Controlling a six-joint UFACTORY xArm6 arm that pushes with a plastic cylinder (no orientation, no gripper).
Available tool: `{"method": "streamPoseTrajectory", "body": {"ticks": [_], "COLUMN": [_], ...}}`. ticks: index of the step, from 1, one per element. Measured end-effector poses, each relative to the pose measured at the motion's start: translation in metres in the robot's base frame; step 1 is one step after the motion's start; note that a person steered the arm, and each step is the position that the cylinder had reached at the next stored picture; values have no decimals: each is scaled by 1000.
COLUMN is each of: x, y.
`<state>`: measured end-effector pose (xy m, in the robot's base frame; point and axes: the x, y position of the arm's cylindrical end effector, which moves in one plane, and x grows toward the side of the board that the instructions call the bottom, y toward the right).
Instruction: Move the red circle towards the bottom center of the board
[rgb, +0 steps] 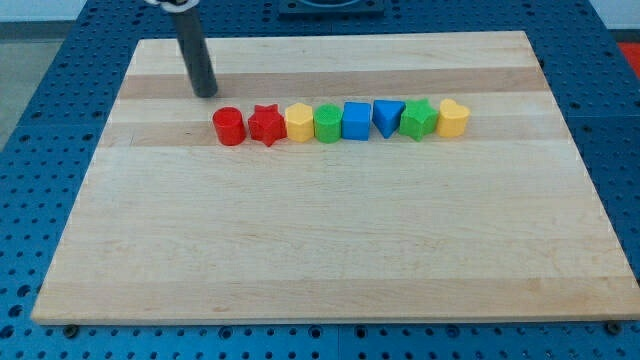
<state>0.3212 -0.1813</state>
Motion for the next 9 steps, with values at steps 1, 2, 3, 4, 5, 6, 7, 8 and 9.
{"method": "streamPoseTrajectory", "body": {"ticks": [1, 2, 3, 4, 5, 6, 7, 8, 9], "x": [24, 46, 66, 86, 121, 157, 190, 186, 165], "y": [6, 20, 43, 73, 98, 123, 148, 137, 127]}}
